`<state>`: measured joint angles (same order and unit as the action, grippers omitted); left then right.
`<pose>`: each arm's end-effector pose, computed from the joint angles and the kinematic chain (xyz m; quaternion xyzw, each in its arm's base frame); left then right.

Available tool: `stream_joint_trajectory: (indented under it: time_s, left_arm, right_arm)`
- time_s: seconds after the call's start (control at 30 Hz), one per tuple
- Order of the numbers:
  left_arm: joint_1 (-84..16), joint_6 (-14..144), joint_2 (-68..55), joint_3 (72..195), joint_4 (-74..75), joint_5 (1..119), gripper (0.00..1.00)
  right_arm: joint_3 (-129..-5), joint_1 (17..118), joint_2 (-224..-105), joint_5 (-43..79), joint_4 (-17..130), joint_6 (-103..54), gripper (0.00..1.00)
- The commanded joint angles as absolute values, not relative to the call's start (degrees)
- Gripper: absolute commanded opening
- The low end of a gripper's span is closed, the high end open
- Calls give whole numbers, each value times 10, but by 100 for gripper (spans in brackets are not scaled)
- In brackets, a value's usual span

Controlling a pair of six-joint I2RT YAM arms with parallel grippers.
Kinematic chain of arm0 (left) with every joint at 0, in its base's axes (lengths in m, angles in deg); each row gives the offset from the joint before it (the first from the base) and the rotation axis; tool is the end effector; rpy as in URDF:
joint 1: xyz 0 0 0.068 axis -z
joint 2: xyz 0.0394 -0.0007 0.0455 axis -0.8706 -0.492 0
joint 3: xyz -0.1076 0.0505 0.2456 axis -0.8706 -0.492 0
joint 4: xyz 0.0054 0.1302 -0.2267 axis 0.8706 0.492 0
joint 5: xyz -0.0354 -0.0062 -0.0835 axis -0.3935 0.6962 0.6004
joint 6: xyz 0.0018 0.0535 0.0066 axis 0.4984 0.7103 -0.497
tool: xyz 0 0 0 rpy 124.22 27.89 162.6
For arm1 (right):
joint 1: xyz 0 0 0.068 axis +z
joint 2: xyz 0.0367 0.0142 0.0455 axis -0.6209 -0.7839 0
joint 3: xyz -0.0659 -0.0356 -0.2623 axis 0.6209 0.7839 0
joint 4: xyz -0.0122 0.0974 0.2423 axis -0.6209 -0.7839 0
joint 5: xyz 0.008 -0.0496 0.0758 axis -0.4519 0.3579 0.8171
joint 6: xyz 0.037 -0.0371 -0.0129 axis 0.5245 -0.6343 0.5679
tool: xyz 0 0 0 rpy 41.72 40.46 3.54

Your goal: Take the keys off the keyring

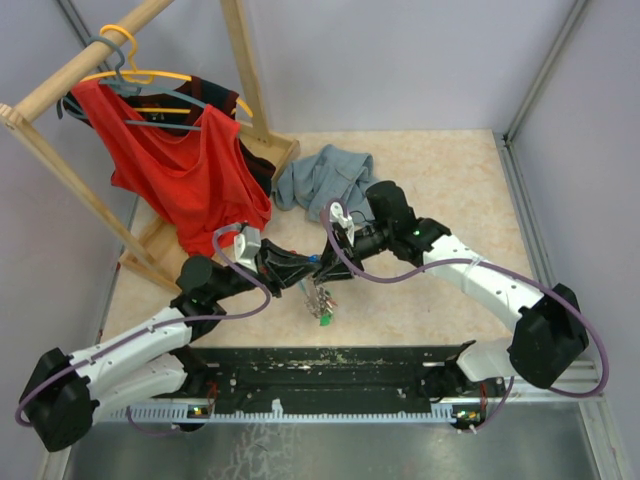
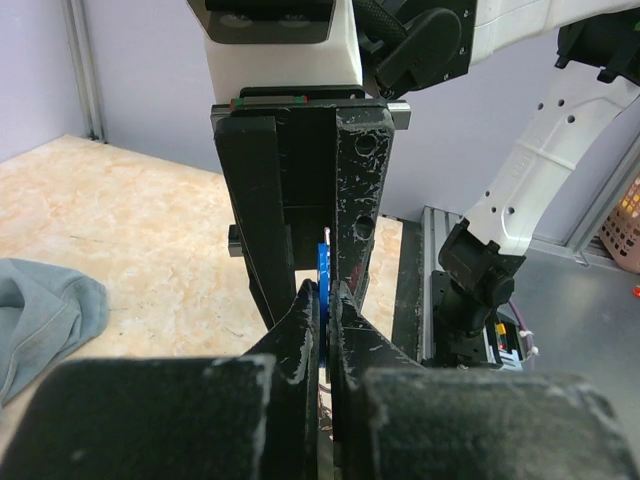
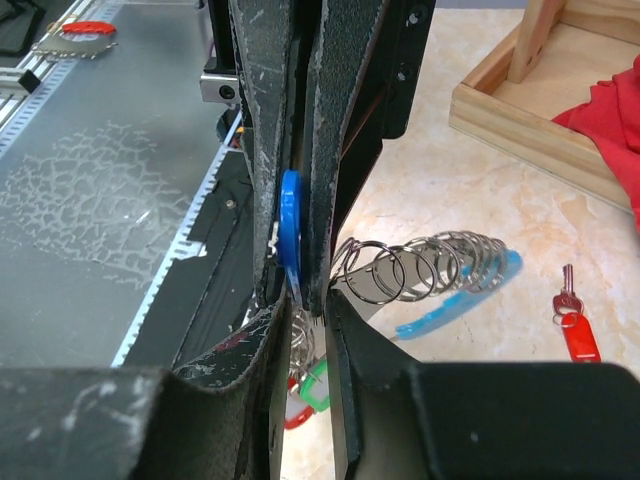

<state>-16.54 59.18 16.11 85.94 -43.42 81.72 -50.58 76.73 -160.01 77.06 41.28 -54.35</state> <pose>0.1335 -0.1538 0.2950 0.3359 0.4995 -0.5298 0.5974 0.2020 0.2016 0.3078 -0.6019 0.4932 0.5340 0.3307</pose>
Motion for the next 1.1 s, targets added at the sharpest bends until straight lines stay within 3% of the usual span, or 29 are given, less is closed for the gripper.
stream_joint_trajectory:
  time_s: [0.0,0.2,0.33,0.4,1.07]
  left_arm:
    - [-165,585,157,872,-476,822,0]
    - [-165,582,153,872,-479,825,0]
    - [-165,584,157,871,-478,823,0]
    - [-165,583,160,870,-478,822,0]
    - [-165,581,172,861,-484,819,0]
  right_arm:
    - [-541,764,-1575,784,431,-530,20]
    - [-542,764,-1574,785,430,-529,19]
    - [-543,764,-1574,787,429,-533,7]
    - [-542,764,-1575,786,425,-539,6]
    - [-538,762,-1577,781,419,-550,20]
